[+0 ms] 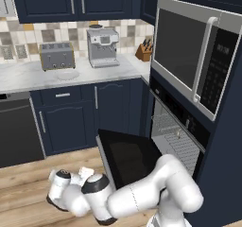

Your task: Place the fish on the rack of the oven, and slide the rack back inside. Close the oven door.

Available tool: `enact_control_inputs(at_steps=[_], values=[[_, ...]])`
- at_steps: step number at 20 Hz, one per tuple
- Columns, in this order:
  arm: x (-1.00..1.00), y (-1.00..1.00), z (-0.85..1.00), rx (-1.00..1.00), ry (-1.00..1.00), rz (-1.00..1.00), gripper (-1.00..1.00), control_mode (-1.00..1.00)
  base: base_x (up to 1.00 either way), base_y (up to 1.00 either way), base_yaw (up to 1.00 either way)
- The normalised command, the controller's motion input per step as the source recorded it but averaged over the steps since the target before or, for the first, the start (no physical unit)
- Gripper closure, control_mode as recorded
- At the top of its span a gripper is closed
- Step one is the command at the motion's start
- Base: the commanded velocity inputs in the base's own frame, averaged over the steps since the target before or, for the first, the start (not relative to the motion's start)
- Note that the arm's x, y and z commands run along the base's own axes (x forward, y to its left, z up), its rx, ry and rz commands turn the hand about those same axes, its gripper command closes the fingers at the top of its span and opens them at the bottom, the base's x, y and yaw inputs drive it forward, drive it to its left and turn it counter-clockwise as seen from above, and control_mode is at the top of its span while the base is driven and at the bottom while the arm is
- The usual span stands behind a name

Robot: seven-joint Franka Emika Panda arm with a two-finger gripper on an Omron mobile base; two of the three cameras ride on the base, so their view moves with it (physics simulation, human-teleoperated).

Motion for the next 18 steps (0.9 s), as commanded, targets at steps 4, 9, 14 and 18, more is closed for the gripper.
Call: enact_control_inputs(at_steps=[4,9,14,18], values=[[0.04,-0.61,-0.73,-0.07,0.10,0.00,-1.00,-1.00,0.00,0.00,0.00],[0.53,-0.15,-0.81,-0.14,0.07,-0.02,-1.00,-1.00,0.00,0.00,0.00],[0.87,0.00,-1.00,-0.22,0.07,-0.01,-1.00,-1.00,0.00,0.00,0.00],[1.00,0.00,-1.00,-0.21,0.16,0.00,-1.00,-1.00,0.00,0.00,0.00]])
